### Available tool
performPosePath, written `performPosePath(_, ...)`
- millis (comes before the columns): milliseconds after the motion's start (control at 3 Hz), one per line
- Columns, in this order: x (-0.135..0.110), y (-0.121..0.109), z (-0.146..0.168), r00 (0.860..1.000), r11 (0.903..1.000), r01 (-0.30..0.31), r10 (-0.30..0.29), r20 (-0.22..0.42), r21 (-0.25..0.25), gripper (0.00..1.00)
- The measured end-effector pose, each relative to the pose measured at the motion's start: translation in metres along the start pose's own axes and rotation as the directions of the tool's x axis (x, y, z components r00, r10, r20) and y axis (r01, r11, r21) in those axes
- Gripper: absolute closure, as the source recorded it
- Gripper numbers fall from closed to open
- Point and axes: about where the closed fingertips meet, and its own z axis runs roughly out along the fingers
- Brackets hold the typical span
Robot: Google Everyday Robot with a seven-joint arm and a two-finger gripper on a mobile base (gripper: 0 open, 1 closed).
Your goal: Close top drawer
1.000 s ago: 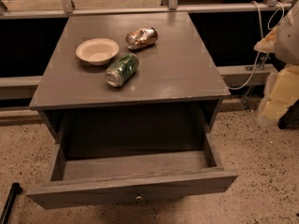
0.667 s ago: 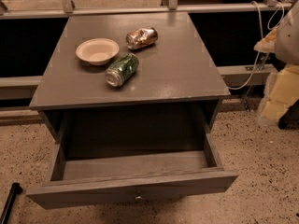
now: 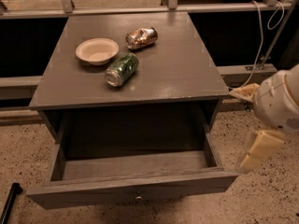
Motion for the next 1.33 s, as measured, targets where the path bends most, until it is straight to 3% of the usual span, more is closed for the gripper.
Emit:
performPosePath(333,0.009,0.007,0.003,1.000,0.9999,-0.014,0.013,0.020,0.010,0.00)
performPosePath(667,0.011,0.022,0.025,0.995,0.9928,0.093,-0.095,-0.015,-0.075,0.19)
performPosePath(1000,0.023,0.054,0.063,0.970,0.9577,0.234,-0.241,-0.019,-0.167,0.50)
performPosePath(1333,0.031,0.075,0.093,0.956,0.9397,0.289,-0.294,-0.003,-0.183,0.72)
